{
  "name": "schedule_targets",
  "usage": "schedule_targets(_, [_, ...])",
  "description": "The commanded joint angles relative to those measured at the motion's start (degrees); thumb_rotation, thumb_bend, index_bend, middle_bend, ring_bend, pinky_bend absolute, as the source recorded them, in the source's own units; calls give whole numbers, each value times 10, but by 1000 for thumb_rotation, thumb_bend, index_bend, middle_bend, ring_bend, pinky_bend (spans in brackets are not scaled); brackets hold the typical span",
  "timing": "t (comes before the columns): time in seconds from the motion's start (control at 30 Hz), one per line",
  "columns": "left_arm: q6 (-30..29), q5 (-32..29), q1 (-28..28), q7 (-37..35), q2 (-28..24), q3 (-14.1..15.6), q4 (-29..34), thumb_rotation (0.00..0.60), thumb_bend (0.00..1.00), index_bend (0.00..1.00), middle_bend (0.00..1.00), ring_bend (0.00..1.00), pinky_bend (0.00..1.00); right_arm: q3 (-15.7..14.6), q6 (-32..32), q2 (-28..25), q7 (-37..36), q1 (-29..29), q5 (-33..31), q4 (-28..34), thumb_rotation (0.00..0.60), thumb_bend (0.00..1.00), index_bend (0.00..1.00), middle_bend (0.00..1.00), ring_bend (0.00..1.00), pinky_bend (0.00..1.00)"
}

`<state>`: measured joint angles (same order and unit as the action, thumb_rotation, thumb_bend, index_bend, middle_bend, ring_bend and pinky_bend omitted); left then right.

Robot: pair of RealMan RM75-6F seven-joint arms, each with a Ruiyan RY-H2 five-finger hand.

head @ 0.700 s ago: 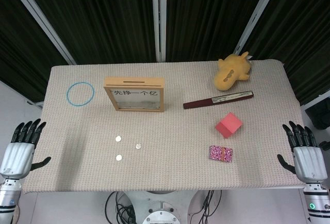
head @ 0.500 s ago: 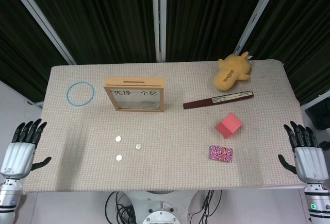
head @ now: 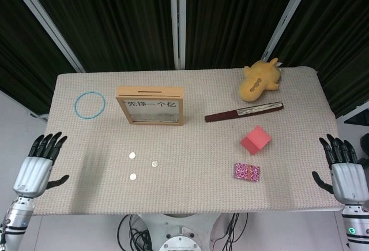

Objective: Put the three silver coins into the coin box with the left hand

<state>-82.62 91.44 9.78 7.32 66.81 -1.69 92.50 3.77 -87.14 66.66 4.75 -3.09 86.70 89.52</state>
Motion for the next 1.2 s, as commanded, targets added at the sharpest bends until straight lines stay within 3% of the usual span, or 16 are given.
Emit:
schedule_targets(0.03, [31,13,26,4,14,-1,5,600,31,73,15,0,18,0,-1,0,-1,1,-2,0,600,202,0,0,0,0])
schedule_targets(0.27, [100,7,85,-3,70,-18,-19,600,48,131,52,0,58,-2,-9,1,-3,7,0,2,600,204,0,0,0,0])
schedule_targets(0.5, [152,-27,125,-31,150,-30,-93,600,80,169,82,0,84,2,-16,-1,-19,11,-1,-2,600,207,0,0,0,0])
schedule_targets(0.73, [168,-53,142,-21,200,-37,-140,600,81,192,90,0,83,1,-22,-1,-17,14,1,-1,600,207,0,0,0,0])
schedule_targets(1.2, [180,-55,163,-52,246,-25,-192,600,142,249,116,0,91,5,-16,-5,-14,14,-10,1,600,208,0,0,0,0])
